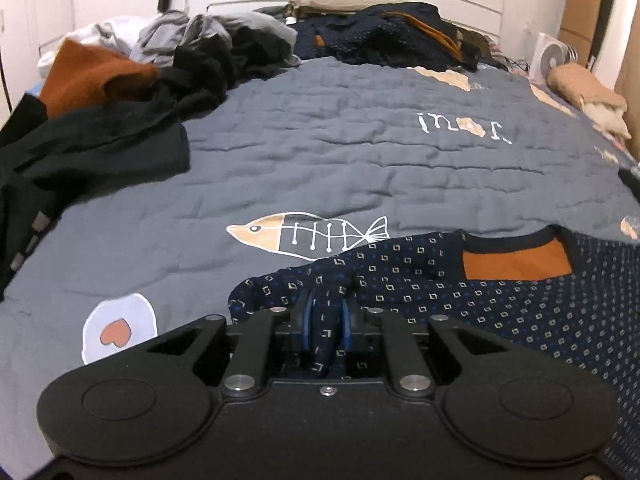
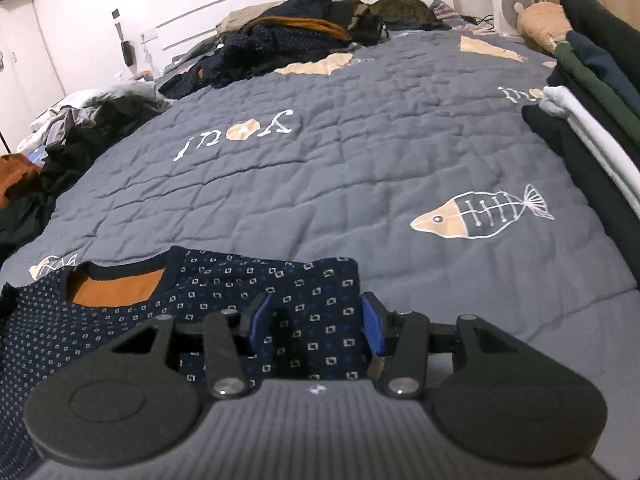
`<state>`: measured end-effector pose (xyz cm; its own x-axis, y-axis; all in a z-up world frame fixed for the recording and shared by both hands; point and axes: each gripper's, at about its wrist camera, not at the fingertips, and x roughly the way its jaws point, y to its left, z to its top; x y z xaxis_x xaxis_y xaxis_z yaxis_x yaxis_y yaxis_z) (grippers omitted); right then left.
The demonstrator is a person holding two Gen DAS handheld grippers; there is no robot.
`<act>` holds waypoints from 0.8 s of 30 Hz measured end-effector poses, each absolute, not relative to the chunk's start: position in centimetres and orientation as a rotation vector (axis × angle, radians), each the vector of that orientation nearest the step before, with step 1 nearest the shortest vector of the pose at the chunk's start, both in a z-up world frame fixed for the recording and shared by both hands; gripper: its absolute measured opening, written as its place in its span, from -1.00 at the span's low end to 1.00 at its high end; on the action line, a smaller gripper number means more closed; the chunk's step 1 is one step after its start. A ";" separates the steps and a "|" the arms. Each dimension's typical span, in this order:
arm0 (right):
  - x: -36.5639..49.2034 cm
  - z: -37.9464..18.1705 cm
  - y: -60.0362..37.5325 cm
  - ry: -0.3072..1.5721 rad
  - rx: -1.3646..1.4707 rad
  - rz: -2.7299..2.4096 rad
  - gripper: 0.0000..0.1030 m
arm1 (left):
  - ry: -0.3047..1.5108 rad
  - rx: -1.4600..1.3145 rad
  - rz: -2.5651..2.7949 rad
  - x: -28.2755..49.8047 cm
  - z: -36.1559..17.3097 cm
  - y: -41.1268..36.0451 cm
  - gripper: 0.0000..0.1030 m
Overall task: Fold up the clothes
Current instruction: 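Grasp the shirt edge with both tools and lift it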
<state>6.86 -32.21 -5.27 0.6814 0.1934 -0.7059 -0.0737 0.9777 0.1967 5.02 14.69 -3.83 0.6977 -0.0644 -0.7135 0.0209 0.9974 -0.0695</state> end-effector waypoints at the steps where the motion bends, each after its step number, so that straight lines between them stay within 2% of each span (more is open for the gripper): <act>1: 7.0 -5.4 -32.1 0.816 0.152 0.145 -0.08 | 0.797 -0.058 -0.047 5.0 -3.9 14.7 -0.72; 6: 7.7 -6.1 -32.2 0.803 0.169 0.142 -0.10 | 0.789 -0.045 -0.048 4.9 -3.8 14.7 -0.72; 8: 7.7 -6.1 -32.5 0.789 0.222 0.144 -0.36 | 0.785 -0.049 -0.047 4.9 -3.8 14.7 -0.72; 9: 7.8 -6.1 -32.5 0.797 0.237 0.148 -0.65 | 0.778 -0.053 -0.045 4.9 -3.6 14.8 -0.74; 10: 7.8 -6.1 -32.5 0.801 0.243 0.153 -0.73 | 0.769 -0.058 -0.042 4.9 -3.5 14.9 -0.79; 14: 7.8 -5.2 -32.6 0.771 0.272 0.148 -0.78 | 0.722 -0.072 -0.040 4.7 -2.5 15.3 -0.86; 18: 8.3 -3.7 -33.0 0.718 0.319 0.143 -0.81 | 0.675 -0.088 -0.024 5.2 -1.3 15.8 -0.87; 20: 8.9 -3.0 -33.0 0.695 0.323 0.143 -0.90 | 0.658 -0.107 -0.017 5.6 -0.8 16.1 -0.87; 24: 10.3 -1.9 -33.0 0.656 0.336 0.147 -0.90 | 0.622 -0.107 -0.007 6.6 0.0 15.9 -0.87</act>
